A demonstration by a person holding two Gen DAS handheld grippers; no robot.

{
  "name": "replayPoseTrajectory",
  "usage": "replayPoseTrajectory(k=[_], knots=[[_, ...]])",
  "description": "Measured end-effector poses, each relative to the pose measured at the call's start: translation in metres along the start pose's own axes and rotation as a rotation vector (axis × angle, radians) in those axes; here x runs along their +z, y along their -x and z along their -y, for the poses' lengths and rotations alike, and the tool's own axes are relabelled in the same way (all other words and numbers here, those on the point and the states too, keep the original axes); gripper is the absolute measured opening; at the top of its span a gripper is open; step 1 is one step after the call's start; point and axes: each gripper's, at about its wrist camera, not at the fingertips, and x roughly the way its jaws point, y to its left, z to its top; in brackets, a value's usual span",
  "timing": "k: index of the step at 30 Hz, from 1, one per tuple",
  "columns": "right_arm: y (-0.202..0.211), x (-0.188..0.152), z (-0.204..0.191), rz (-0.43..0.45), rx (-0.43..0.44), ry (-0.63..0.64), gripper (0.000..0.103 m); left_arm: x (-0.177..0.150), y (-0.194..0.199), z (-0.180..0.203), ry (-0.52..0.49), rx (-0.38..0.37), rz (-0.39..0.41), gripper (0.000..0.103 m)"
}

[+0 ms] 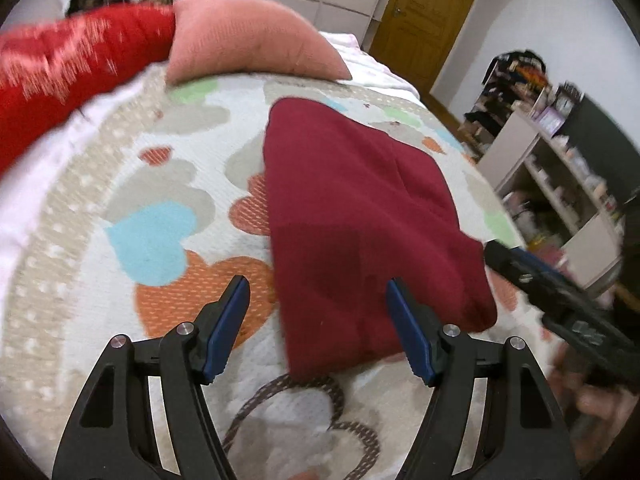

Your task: Fold small clothes

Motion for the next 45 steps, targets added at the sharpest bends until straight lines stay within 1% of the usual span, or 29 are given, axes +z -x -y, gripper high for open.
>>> replayPoseTrajectory(k=[2,5,6,7,9,11,13,15,16,17,18,19,23,24,25,27,28,29,30,32,34,36,38,40,42,45], knots=[[-0.023,0.005,0.011,-0.038,0.005,-0.007,0.080,0.006,-0.021,-0.011,0.052,-0.062,-0.064,0.071],[-0.051,0.012,0.025,-0.071,0.008,-0.031,0.080,0.013,-0.046,-0.024,0.111,-0.118,-0.126,0.071],[-0.062,0.015,0.031,-0.084,0.033,-0.054,0.080,0.016,-0.052,-0.026,0.118,-0.138,-0.134,0.071],[-0.070,0.017,0.036,-0.093,0.068,-0.076,0.080,0.017,-0.056,-0.027,0.121,-0.154,-0.137,0.077],[-0.092,0.021,0.042,-0.131,0.162,-0.122,0.080,0.021,-0.063,-0.026,0.120,-0.179,-0.135,0.082],[-0.111,0.022,0.043,-0.174,0.192,-0.136,0.080,0.025,-0.074,-0.021,0.102,-0.212,-0.156,0.083],[-0.122,0.022,0.044,-0.171,0.239,-0.162,0.080,0.028,-0.078,-0.019,0.102,-0.237,-0.165,0.083],[-0.123,0.022,0.037,-0.165,0.277,-0.166,0.058,0.031,-0.077,-0.019,0.110,-0.263,-0.171,0.082],[-0.121,0.023,0.033,-0.165,0.286,-0.160,0.055,0.032,-0.074,-0.018,0.109,-0.267,-0.167,0.078],[-0.118,0.024,0.028,-0.155,0.277,-0.145,0.049,0.032,-0.069,-0.016,0.101,-0.265,-0.160,0.076],[-0.112,0.025,0.019,-0.146,0.262,-0.113,0.046,0.032,-0.062,-0.014,0.083,-0.257,-0.149,0.075],[-0.107,0.026,0.015,-0.138,0.258,-0.098,0.045,0.031,-0.052,-0.013,0.069,-0.251,-0.138,0.074],[-0.079,0.023,-0.009,-0.121,0.344,-0.077,0.044,0.020,-0.007,-0.021,0.054,-0.247,-0.106,0.074],[-0.075,0.019,-0.014,-0.120,0.354,-0.072,0.044,0.018,-0.002,-0.024,0.055,-0.241,-0.104,0.074],[-0.071,0.012,-0.020,-0.125,0.369,-0.068,0.044,0.010,0.004,-0.028,0.056,-0.226,-0.111,0.074],[-0.068,0.001,-0.029,-0.137,0.371,-0.061,0.045,-0.003,0.008,-0.034,0.045,-0.203,-0.142,0.074],[-0.069,-0.004,-0.033,-0.149,0.354,-0.054,0.047,-0.010,0.009,-0.037,0.035,-0.177,-0.156,0.074],[-0.070,-0.009,-0.037,-0.163,0.325,-0.043,0.052,-0.016,0.009,-0.040,0.027,-0.152,-0.159,0.074],[-0.068,-0.013,-0.039,-0.167,0.271,-0.030,0.054,-0.024,0.009,-0.046,0.021,-0.123,-0.158,0.074],[-0.058,-0.017,-0.038,-0.161,0.198,-0.016,0.054,-0.031,0.015,-0.049,0.021,-0.113,-0.141,0.074],[-0.037,-0.016,-0.034,-0.117,0.170,-0.022,0.054,-0.035,0.024,-0.049,0.013,-0.082,-0.109,0.074],[-0.017,-0.011,-0.034,-0.071,0.129,0.008,0.054,-0.035,0.032,-0.046,-0.003,-0.047,-0.080,0.074],[0.006,-0.009,-0.043,-0.018,0.099,0.066,0.054,-0.035,0.041,-0.041,-0.021,-0.006,-0.048,0.074],[0.020,-0.009,-0.049,0.010,0.100,0.087,0.054,-0.034,0.045,-0.036,-0.036,0.015,-0.028,0.074],[0.031,-0.012,-0.056,0.036,0.104,0.090,0.054,-0.033,0.048,-0.032,-0.060,0.045,-0.015,0.074],[0.038,-0.020,-0.069,0.063,0.064,0.119,0.056,-0.035,0.056,-0.025,-0.090,0.107,0.029,0.074]])
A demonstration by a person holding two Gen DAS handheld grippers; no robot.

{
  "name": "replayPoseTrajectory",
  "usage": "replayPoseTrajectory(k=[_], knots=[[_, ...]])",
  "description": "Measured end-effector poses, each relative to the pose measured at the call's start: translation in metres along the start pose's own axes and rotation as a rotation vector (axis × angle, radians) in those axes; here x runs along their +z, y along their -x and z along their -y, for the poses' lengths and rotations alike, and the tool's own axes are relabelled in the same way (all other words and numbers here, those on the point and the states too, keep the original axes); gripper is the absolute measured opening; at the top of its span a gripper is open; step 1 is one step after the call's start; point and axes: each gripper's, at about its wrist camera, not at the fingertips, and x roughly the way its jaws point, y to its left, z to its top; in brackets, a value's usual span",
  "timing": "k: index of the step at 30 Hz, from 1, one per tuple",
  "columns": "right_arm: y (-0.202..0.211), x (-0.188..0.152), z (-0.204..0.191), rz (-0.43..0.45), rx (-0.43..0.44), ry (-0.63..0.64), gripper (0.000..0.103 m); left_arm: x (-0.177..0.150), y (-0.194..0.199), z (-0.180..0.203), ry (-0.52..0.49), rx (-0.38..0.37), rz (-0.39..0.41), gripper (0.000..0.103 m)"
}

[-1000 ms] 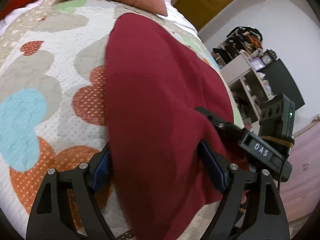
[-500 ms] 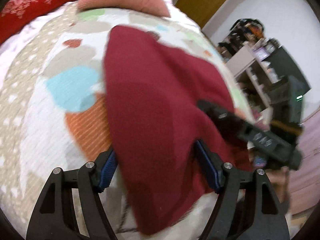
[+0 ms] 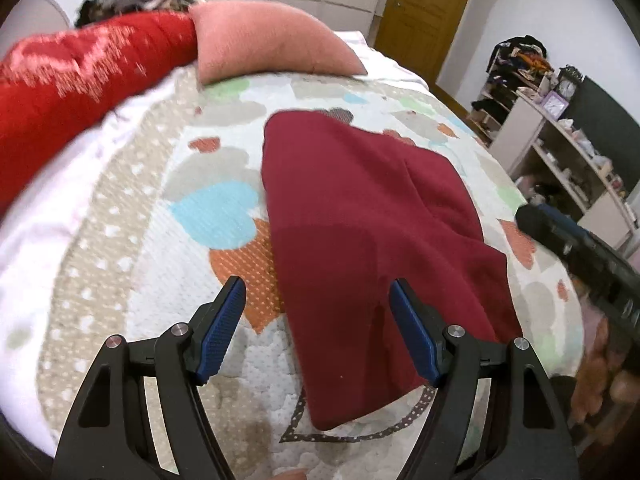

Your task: Fold small clothes

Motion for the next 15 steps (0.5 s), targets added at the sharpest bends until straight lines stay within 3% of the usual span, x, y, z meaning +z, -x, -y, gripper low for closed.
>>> replayPoseTrajectory(k=[6,15], knots=[[-0.002,-0.015,-0.015,-0.021,-0.020,0.036,0.059,-0.001,0.009,0.009,-0.028,0.088,0.069,0.074],[-0.003,-0.019,-0.020,-0.036,-0.028,0.049,0.062,-0.002,0.009,0.013,-0.028,0.110,0.080,0.074]])
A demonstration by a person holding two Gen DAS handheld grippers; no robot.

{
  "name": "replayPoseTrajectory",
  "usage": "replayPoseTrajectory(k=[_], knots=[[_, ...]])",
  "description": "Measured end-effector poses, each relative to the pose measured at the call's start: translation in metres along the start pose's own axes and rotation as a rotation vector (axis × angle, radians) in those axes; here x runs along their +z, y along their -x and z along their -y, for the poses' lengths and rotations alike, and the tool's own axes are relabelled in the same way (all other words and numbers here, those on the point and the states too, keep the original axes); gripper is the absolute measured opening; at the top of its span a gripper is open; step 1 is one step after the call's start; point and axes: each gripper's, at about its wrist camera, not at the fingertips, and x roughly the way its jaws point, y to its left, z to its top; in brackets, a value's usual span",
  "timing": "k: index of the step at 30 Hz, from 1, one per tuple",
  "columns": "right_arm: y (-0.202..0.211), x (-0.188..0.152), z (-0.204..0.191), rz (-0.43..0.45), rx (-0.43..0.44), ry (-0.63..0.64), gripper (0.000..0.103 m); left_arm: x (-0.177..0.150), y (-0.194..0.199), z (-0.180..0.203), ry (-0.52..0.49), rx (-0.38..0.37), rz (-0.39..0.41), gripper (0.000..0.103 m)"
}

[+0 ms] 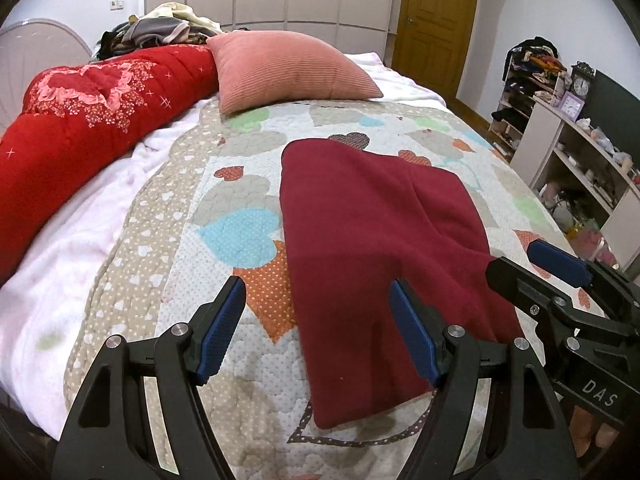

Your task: Fold small clothes

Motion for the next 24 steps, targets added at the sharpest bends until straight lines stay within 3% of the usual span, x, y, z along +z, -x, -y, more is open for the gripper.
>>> replayPoseTrajectory(k=[24], knots=[[-0.0093,-0.0040,0.0038,-0.029,-0.008,-0.019,0.063,-0.0011,-0.0064,-0.0001,0.005,0.026,0.002,0.074]])
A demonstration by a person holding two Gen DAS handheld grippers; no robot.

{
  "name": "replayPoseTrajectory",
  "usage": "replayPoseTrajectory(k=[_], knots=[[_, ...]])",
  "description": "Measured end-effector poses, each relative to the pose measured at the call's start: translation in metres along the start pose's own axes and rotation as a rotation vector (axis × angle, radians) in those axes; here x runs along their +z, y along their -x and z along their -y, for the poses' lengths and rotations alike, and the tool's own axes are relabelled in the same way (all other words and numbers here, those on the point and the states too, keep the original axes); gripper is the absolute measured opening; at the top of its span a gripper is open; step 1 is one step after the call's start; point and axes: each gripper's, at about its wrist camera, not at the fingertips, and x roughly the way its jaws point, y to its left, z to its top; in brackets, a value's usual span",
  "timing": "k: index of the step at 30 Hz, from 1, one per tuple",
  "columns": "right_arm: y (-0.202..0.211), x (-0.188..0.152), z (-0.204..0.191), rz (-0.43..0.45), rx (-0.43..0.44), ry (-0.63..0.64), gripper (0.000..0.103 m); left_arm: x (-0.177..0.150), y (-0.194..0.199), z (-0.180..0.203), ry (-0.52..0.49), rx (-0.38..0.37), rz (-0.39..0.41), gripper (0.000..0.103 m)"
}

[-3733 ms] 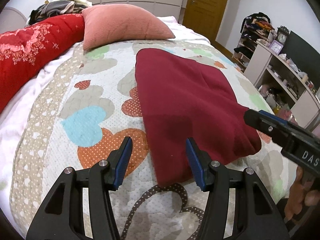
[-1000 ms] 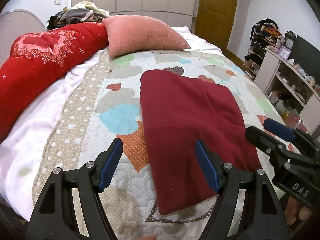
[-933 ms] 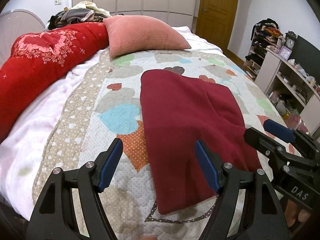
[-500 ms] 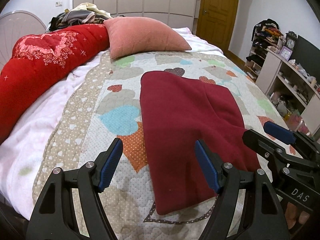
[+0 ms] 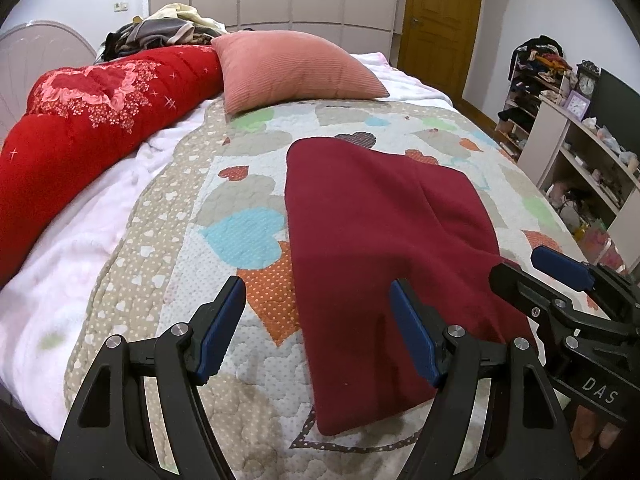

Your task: Fold small clothes

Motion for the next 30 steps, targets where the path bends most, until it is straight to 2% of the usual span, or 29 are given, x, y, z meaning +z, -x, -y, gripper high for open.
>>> replayPoseTrajectory(k=[30], knots=[[-0.0070,-0.0017,-0.0043,-0.028,0.002,-0.003,0.064,-0.0011,-0.0030,-0.0034,0.005,0.002,0.002,0.074]])
